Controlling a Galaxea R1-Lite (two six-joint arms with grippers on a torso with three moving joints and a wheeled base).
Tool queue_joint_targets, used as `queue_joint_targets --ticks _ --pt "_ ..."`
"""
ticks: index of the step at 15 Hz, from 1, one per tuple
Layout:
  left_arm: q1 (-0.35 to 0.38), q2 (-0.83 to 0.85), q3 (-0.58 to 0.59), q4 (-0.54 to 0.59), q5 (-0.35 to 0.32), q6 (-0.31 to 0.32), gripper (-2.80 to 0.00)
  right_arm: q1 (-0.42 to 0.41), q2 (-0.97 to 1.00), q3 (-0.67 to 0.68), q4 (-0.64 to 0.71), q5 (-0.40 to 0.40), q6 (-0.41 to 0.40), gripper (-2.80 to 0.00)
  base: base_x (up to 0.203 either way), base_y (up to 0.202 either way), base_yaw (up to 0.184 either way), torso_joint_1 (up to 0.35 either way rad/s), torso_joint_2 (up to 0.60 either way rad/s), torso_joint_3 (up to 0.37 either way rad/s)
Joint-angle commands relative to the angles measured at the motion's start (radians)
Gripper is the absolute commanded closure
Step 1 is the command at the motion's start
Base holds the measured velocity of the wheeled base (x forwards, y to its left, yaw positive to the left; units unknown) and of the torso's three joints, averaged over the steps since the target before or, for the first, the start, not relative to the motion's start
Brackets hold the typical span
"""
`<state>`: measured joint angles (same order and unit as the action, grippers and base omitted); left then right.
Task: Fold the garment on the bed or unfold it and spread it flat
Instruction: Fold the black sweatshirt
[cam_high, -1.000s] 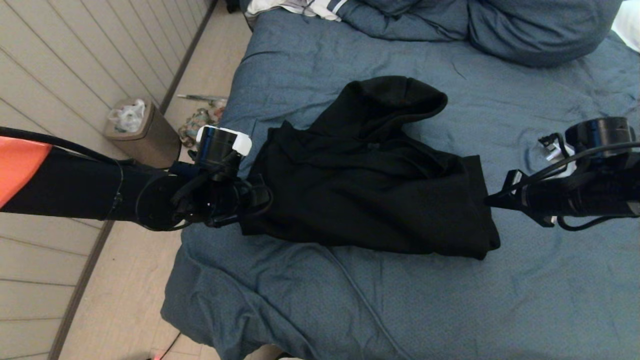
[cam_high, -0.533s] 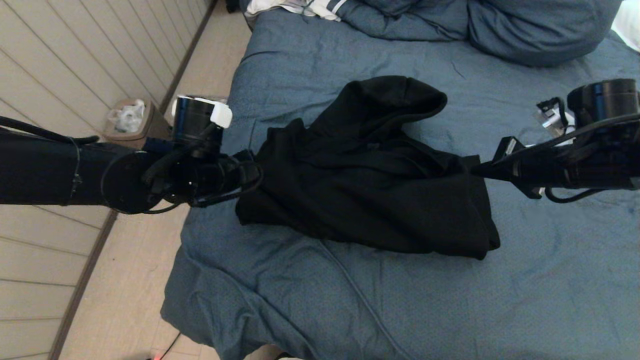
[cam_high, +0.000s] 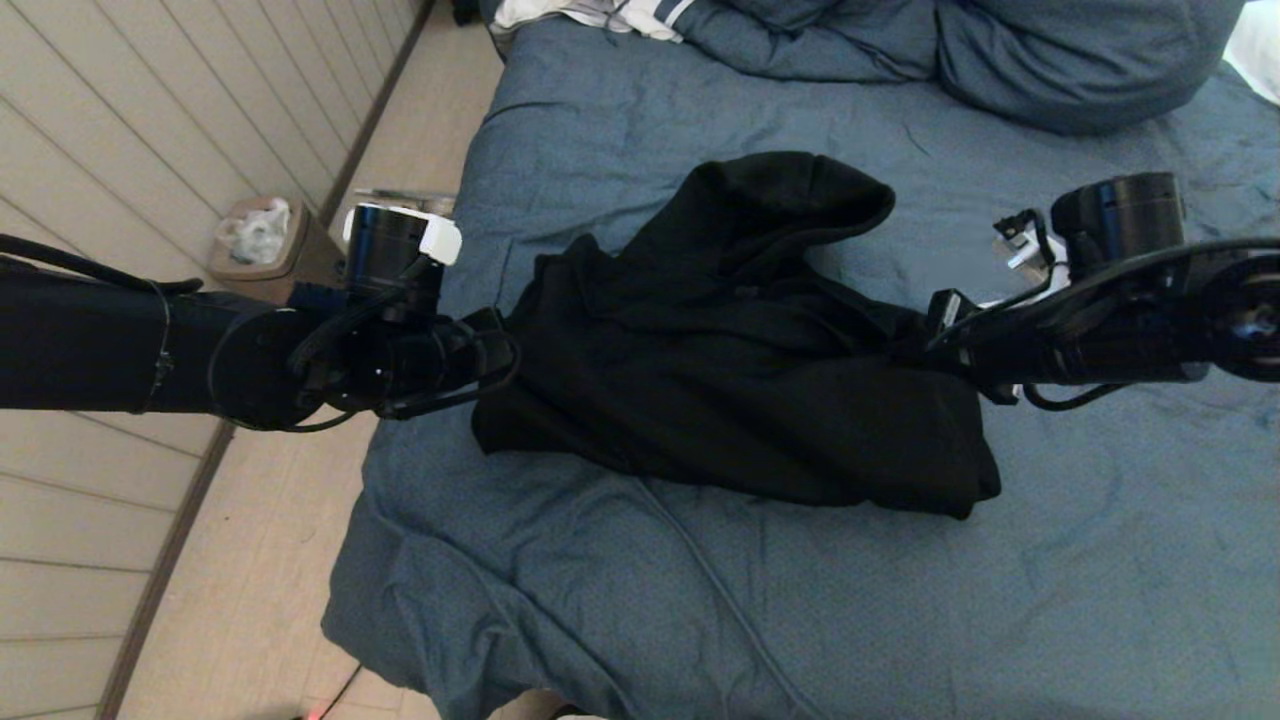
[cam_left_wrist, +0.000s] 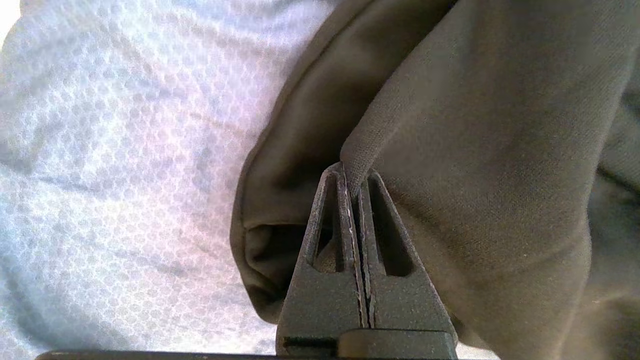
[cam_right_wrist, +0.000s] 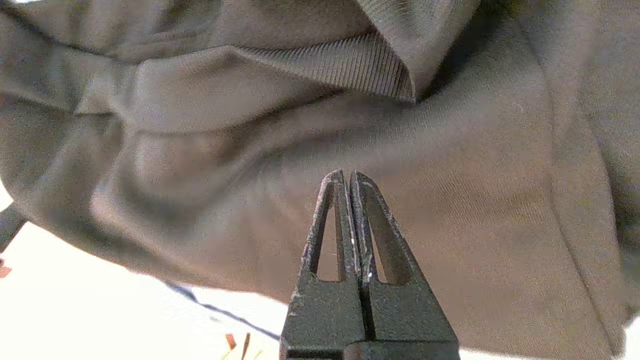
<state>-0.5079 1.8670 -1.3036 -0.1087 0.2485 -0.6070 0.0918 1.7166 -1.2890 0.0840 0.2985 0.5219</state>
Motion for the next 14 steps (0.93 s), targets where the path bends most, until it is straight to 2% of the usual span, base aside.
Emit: queue_joint_targets --ticks 1,5,7,9,10,11,14 --pt "-0.002 0.012 0.001 0.0 0.0 -0.002 -2.8 0.019 0.059 -0.023 0.0 -0.007 0.003 0.0 0.0 0.0 0.0 0.0 0.0 0.0" --pt "0.006 -0.016 -0.013 -0.001 0.002 0.002 -2.8 0.035 0.078 -0.056 0.005 -0.01 0.004 0.0 0.0 0.0 0.0 0.0 0.0 0.0" --pt "0.046 -0.052 -0.031 -0.002 -0.001 0.026 -2.8 0.035 0.081 -0.058 0.003 -0.01 0.004 0.0 0.0 0.0 0.0 0.0 0.0 0.0" --pt "0.059 -0.069 -0.097 0.008 -0.004 0.046 -2.8 0.035 0.084 -0.071 0.004 -0.01 0.004 0.0 0.0 0.0 0.0 0.0 0.0 0.0" --pt "0.059 -0.07 -0.14 0.029 -0.006 0.07 0.0 0.035 0.086 -0.078 0.005 -0.01 0.004 0.0 0.0 0.0 0.0 0.0 0.0 0.0" --pt "0.05 -0.067 -0.187 0.058 -0.011 0.102 0.0 0.035 0.087 -0.087 0.005 -0.011 0.003 0.0 0.0 0.0 0.0 0.0 0.0 0.0" --pt "-0.019 0.03 -0.362 0.088 -0.027 0.128 0.0 0.037 0.105 -0.119 0.0 -0.012 -0.001 0.0 0.0 0.0 0.0 0.0 0.0 0.0"
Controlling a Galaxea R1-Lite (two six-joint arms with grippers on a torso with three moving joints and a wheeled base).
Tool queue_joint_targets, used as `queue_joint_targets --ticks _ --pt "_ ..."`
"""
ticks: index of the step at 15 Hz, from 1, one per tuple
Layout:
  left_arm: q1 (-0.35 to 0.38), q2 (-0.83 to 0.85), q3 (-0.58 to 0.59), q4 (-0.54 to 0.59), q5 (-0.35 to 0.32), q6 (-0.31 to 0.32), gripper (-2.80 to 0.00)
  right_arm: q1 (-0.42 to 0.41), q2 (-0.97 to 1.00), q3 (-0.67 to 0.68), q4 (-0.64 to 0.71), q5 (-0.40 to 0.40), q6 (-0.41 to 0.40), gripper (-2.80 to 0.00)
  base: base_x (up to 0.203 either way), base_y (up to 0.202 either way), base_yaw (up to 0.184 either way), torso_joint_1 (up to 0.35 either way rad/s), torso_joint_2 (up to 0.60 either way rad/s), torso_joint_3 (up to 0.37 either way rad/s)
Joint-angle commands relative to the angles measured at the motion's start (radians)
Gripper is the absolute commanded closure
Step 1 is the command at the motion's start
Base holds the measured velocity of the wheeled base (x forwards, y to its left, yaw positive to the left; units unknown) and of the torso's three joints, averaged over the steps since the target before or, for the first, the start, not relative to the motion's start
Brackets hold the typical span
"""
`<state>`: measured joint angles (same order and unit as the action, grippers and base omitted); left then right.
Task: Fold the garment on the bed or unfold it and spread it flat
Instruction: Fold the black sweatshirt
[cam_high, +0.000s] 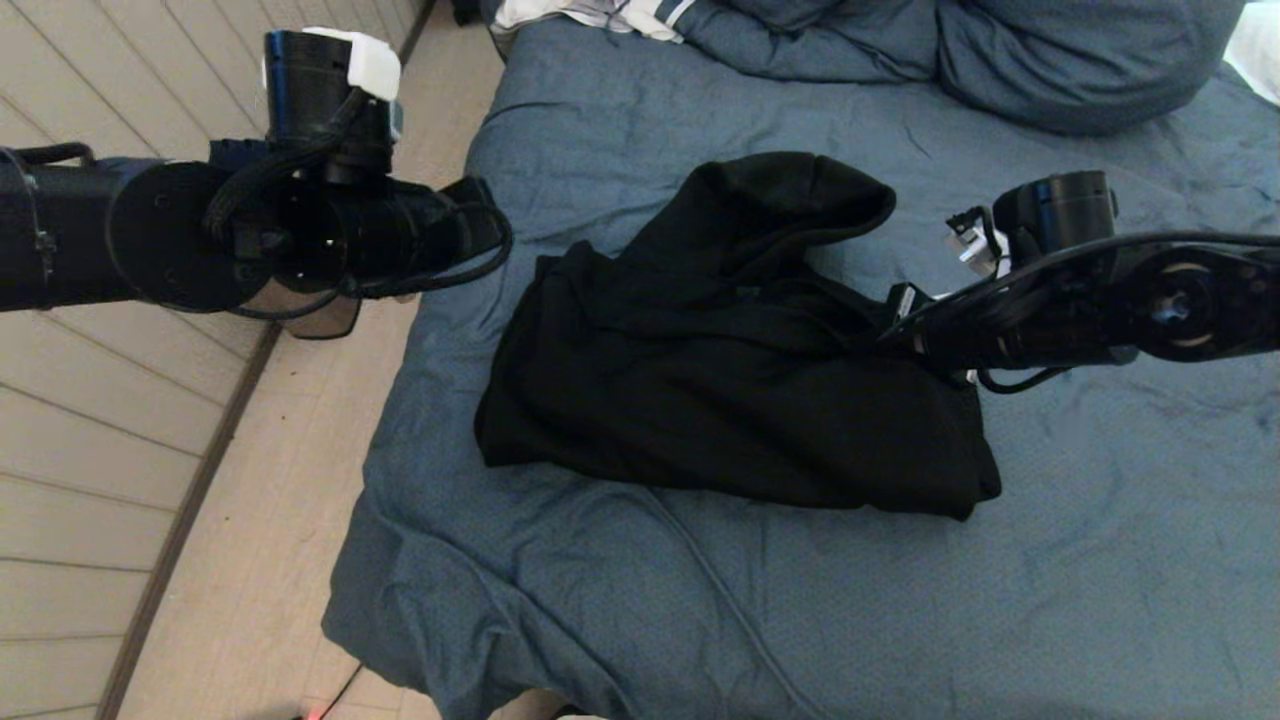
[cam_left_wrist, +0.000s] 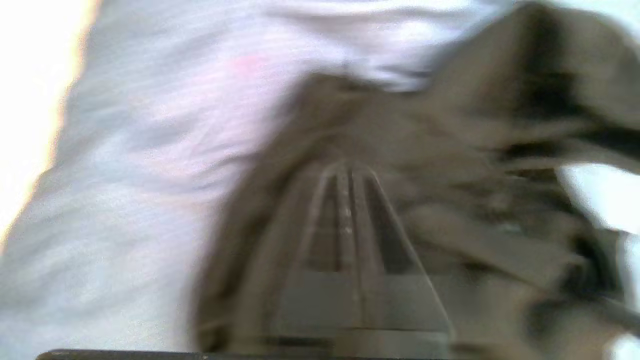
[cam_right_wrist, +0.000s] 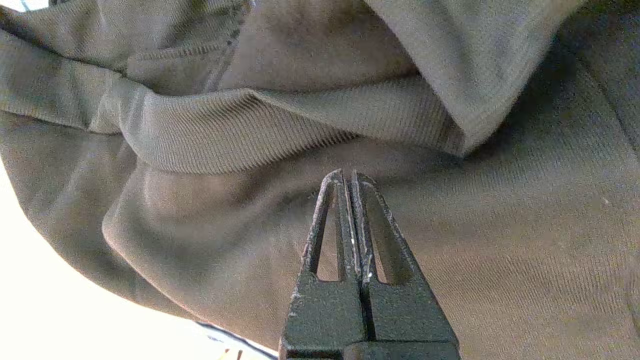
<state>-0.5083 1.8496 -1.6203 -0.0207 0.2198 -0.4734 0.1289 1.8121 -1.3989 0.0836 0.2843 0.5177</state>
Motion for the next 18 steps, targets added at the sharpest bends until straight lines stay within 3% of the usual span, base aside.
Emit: queue_joint_targets --ticks 1,6,10,11,14,18 --pt "-0.047 0.1 -0.085 0.0 0.001 0.002 0.0 0.0 0.013 -0.012 -0.001 0.002 0.001 0.0 0.0 0.0 0.0 0.0 0.0 0.0" --pt "-0.158 0.313 -0.251 -0.002 -0.018 0.059 0.0 -0.002 0.039 -0.029 -0.004 0.003 -0.036 0.0 0.0 0.0 0.0 0.0 0.0 0.0" --pt "-0.174 0.379 -0.309 -0.003 -0.012 0.126 0.0 -0.002 0.059 -0.034 -0.003 0.001 -0.059 0.0 0.0 0.0 0.0 0.0 0.0 0.0" --pt "-0.173 0.375 -0.311 -0.009 0.005 0.131 -2.8 -0.002 0.059 -0.034 -0.004 0.001 -0.059 0.0 0.0 0.0 0.0 0.0 0.0 0.0" --pt "-0.147 0.379 -0.311 -0.087 0.058 0.173 -2.8 -0.005 0.052 -0.02 -0.013 0.003 -0.065 0.0 0.0 0.0 0.0 0.0 0.0 0.0" --pt "-0.096 0.404 -0.312 -0.108 0.083 0.209 -2.8 -0.009 0.052 0.014 -0.085 0.003 -0.071 0.0 0.0 0.0 0.0 0.0 0.0 0.0"
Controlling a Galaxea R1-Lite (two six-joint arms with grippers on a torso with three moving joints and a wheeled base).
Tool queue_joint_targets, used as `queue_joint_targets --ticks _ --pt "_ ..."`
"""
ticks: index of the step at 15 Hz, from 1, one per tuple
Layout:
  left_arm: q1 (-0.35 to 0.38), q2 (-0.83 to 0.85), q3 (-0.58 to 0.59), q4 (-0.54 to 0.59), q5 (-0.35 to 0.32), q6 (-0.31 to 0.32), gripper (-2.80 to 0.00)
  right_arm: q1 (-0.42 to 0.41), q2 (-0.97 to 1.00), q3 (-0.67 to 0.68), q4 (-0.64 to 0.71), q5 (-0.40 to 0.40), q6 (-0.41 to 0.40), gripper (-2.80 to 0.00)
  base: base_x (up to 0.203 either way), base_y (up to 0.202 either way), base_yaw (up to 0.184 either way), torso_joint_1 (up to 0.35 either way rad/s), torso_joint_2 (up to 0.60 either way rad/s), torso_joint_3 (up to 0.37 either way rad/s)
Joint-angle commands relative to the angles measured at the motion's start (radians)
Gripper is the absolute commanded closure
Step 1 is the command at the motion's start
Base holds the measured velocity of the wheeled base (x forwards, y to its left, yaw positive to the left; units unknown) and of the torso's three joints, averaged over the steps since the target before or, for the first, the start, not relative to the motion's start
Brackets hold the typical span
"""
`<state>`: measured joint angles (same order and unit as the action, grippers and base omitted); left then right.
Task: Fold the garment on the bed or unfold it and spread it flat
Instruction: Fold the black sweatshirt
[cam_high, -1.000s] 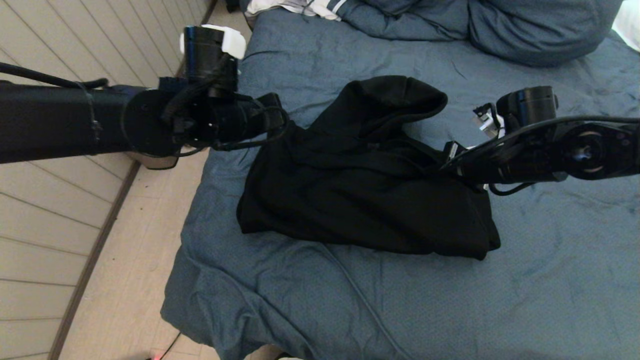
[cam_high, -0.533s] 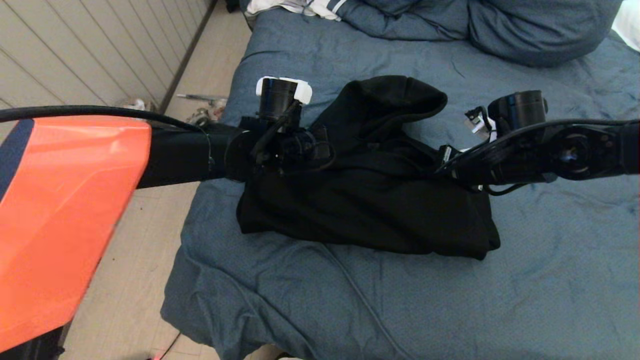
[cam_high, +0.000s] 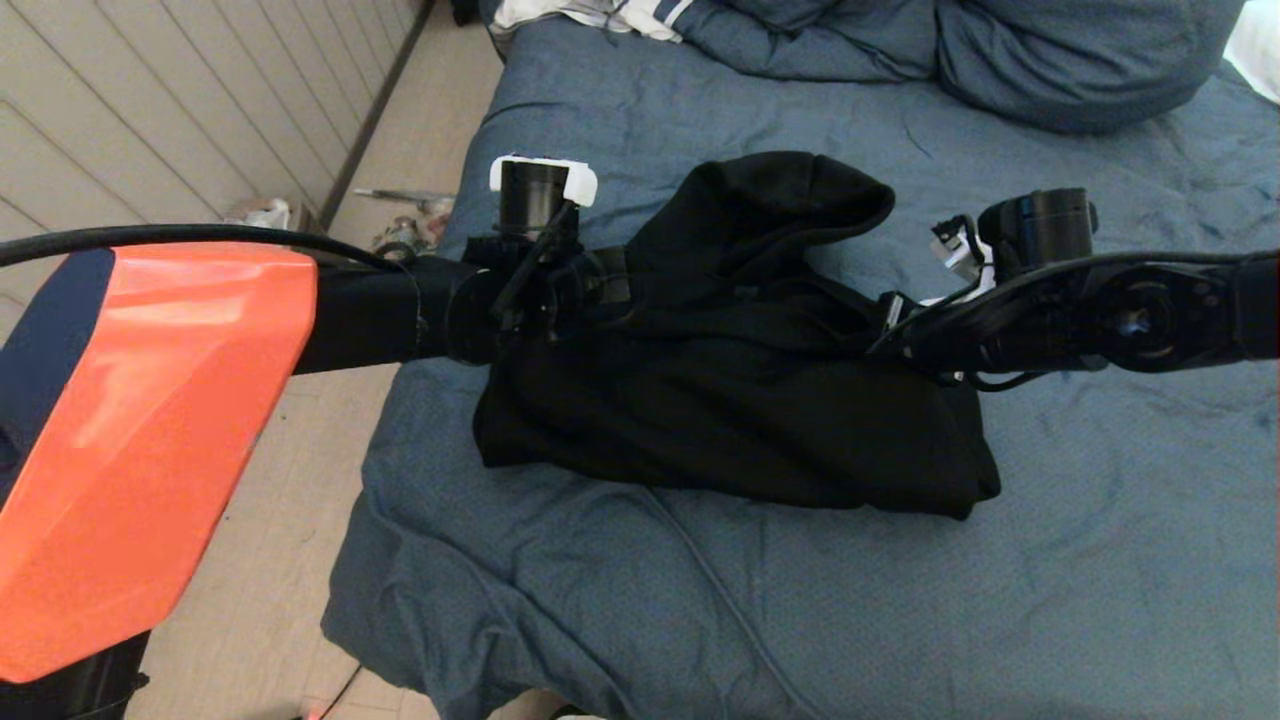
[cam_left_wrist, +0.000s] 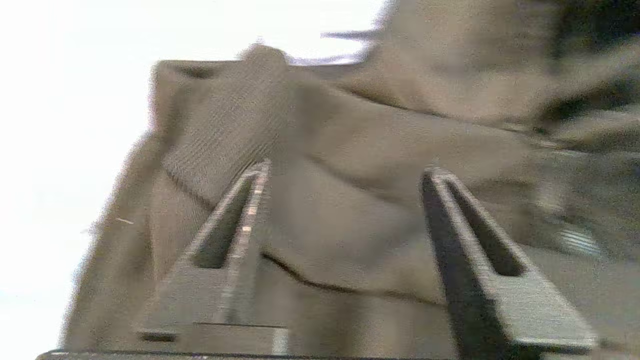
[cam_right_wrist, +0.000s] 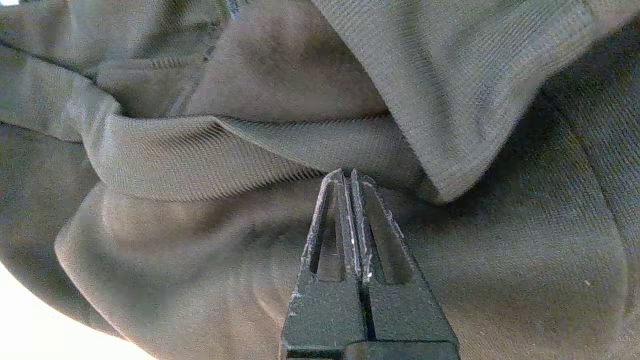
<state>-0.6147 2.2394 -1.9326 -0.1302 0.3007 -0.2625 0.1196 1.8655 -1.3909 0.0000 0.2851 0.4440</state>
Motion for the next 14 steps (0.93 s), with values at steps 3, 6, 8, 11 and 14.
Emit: queue_joint_targets --ticks 3,6,8,11,14 --pt "0.044 0.06 0.001 -0.076 0.017 0.058 -2.8 0.002 -0.001 0.006 -0.003 0.002 0.002 0.0 0.0 0.0 0.0 0.0 0.0 0.0" --pt "0.057 0.077 0.0 -0.078 0.018 0.063 -2.8 0.003 -0.002 0.012 -0.005 0.002 0.002 0.0 0.0 0.0 0.0 0.0 0.0 0.0" --pt "0.073 0.071 0.0 -0.078 0.015 0.068 -2.8 0.003 0.001 0.01 -0.005 0.002 0.002 0.0 0.0 0.0 0.0 0.0 0.0 0.0" --pt "0.076 0.074 0.0 -0.078 0.014 0.068 -2.8 -0.013 0.016 -0.012 -0.005 0.0 0.004 0.0 0.0 0.0 0.0 0.0 0.0 0.0" --pt "0.076 0.075 0.001 -0.075 0.012 0.068 -2.8 -0.067 0.003 -0.046 0.007 -0.001 -0.006 0.0 0.0 0.0 0.0 0.0 0.0 0.0"
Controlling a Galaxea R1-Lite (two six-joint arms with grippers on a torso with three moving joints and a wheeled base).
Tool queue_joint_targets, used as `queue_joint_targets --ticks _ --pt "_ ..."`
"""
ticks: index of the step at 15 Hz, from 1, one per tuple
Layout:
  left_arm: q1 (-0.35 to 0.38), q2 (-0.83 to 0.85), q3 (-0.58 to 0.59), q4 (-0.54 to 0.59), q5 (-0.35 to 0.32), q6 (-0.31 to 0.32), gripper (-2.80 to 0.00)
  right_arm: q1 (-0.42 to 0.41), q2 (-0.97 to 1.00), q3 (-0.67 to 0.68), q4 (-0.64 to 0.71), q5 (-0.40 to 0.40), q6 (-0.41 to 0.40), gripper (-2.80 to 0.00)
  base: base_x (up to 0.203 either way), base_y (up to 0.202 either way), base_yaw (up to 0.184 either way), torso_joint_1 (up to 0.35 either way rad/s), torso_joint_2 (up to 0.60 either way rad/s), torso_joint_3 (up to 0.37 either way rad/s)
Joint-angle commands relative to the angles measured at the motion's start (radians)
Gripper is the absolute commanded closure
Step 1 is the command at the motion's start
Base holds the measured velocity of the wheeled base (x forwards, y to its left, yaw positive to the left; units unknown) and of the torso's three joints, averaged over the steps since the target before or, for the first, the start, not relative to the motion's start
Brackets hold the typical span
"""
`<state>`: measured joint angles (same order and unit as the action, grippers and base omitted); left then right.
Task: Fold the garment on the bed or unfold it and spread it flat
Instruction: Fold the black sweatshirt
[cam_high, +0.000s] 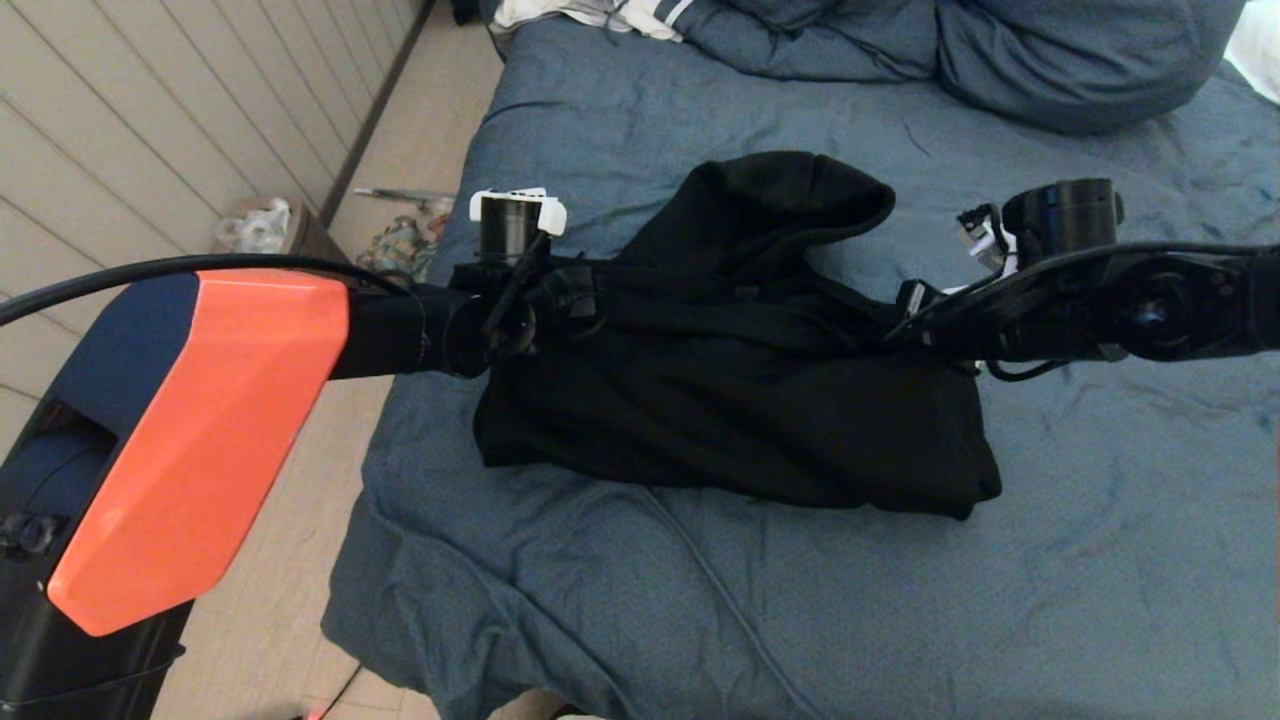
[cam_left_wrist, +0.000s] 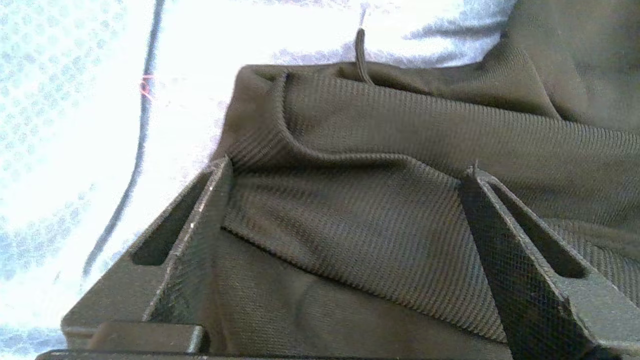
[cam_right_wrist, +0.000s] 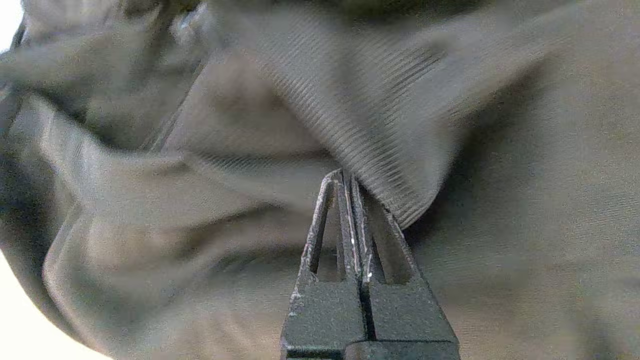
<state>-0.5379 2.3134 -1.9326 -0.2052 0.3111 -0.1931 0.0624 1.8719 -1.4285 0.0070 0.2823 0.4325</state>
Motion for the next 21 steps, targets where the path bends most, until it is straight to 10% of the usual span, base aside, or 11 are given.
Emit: queue_joint_targets --ticks 1,8,9,21 --pt "-0.001 0.004 0.001 0.0 0.002 -0.002 -2.8 -0.017 -0.01 -0.01 0.003 0.002 -0.009 0.0 0.0 0.0 0.0 0.0 0.0 0.0" --pt "0.015 0.004 0.001 -0.006 0.008 0.023 -2.8 -0.013 -0.014 0.002 0.001 0.002 -0.015 0.0 0.0 0.0 0.0 0.0 0.0 0.0" --pt "0.015 0.006 0.001 -0.006 0.008 0.021 0.0 -0.012 -0.014 0.002 -0.001 0.002 -0.014 0.0 0.0 0.0 0.0 0.0 0.0 0.0" --pt "0.012 0.0 0.003 -0.022 0.013 0.02 0.0 -0.058 -0.027 -0.039 0.051 -0.018 -0.047 0.0 0.0 0.0 0.0 0.0 0.0 0.0"
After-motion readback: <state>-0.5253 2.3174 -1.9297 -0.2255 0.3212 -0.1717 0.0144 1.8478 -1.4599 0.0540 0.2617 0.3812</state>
